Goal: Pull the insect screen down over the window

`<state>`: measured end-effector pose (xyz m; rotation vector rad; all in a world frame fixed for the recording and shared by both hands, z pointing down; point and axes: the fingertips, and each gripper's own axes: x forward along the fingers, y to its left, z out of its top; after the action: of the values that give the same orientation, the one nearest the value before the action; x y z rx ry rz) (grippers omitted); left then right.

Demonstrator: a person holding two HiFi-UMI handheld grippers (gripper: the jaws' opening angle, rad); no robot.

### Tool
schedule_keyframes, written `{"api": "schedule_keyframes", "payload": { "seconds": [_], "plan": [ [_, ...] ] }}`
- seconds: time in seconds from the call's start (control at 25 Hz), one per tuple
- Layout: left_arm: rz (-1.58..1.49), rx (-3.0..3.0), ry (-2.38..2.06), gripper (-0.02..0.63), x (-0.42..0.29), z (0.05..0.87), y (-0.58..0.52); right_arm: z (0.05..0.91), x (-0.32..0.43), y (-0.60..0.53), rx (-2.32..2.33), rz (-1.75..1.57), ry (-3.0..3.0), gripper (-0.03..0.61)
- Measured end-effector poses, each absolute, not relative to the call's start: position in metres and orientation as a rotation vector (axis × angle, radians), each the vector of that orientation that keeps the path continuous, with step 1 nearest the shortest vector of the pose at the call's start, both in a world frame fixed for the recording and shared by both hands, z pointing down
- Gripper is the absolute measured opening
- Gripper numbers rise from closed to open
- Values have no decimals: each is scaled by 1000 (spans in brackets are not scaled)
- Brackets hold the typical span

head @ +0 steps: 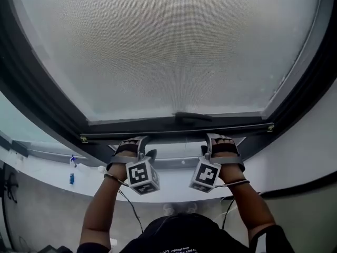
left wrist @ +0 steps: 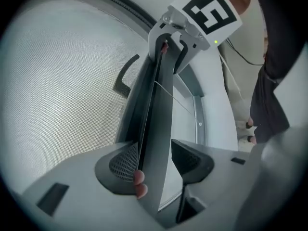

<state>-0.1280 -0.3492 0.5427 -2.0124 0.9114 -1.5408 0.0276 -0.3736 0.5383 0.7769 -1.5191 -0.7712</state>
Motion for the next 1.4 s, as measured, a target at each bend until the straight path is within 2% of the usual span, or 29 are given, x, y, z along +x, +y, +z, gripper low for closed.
{"api": "schedule_keyframes", "payload": {
  "seconds": [1.24, 1.4],
  "plan": [
    [-1529, -1994, 1036, 216, -126, 550, -357, 549, 29, -375, 722, -762, -1506, 233],
    [-1422, -2086, 1075, 216, -124, 546, -356, 549, 29, -374, 728, -774, -1502, 232]
  ]
}}
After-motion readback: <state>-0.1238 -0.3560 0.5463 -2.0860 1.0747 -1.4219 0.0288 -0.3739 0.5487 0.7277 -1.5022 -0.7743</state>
